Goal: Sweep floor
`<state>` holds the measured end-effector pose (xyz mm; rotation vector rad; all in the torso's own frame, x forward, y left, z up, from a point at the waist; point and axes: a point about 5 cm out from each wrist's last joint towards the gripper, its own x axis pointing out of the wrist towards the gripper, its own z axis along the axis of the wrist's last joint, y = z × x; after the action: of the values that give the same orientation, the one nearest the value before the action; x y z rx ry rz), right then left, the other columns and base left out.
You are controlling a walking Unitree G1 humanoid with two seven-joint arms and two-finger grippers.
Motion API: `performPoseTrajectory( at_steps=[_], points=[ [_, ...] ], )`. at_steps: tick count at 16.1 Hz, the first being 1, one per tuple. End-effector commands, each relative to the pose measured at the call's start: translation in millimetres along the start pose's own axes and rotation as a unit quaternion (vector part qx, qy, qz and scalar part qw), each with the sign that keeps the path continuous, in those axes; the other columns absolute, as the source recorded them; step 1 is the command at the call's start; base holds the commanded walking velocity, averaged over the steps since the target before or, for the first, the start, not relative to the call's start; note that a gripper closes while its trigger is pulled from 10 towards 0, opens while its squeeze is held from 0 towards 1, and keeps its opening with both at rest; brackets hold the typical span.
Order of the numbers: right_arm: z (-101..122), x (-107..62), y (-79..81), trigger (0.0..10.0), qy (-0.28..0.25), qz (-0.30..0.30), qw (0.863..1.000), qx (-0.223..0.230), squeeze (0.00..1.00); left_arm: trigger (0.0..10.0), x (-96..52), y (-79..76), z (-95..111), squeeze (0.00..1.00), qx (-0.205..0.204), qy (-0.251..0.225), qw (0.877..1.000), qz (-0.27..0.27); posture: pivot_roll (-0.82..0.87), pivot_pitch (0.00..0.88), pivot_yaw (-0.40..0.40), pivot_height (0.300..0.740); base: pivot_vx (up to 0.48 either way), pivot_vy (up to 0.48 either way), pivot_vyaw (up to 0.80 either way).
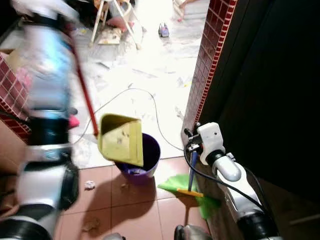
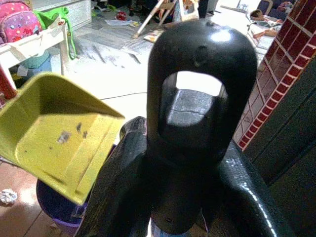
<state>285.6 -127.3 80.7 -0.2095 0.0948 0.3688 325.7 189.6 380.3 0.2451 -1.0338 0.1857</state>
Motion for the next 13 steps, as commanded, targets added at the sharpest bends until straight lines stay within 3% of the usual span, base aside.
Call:
performPoseTrajectory(
  at_steps=[1,3,6,7,9,13],
  points=[
    [-6,1.7,1.3,10.0,0.014,0.006,1.0,-0.006,0.0,10.0,14.4,18.5,28,0.0,0.035,-0.062,0.997,0.029,-0.04,0.0,-0.022,0.74,0.0,0.0,0.0],
    [-6,6.0,3.9,10.0,0.013,0.014,1.0,-0.009,0.0,10.0,12.9,31.1,28,0.0,0.076,-0.05,0.995,0.042,-0.02,0.0,-0.031,0.74,0.0,0.0,0.0],
    [-9,10.2,5.1,10.0,0.015,0.02,1.0,-0.014,0.0,10.0,1.9,35.5,30,0.0,0.124,-0.032,0.991,0.039,0.0,0.0,-0.032,0.74,0.0,0.0,0.0],
    [-10,11.4,3.6,10.0,0.017,0.015,1.0,-0.017,0.0,10.0,-23.1,31.5,12,0.0,0.118,0.033,0.992,0.042,0.01,0.0,-0.029,0.74,0.0,0.0,0.0],
    [-12,12.6,0.3,10.0,0.019,0.006,1.0,-0.017,0.0,10.0,-55.6,19.9,-3,0.0,0.103,0.099,0.989,0.033,0.01,0.0,-0.035,0.74,0.0,0.0,0.0],
    [-14,14.0,-4.2,10.0,0.016,-0.003,1.0,-0.018,0.0,10.0,-117.6,-9.5,-20,0.0,0.092,0.192,0.977,-0.022,0.01,0.0,-0.031,0.74,0.0,0.0,0.0]
  ],
)
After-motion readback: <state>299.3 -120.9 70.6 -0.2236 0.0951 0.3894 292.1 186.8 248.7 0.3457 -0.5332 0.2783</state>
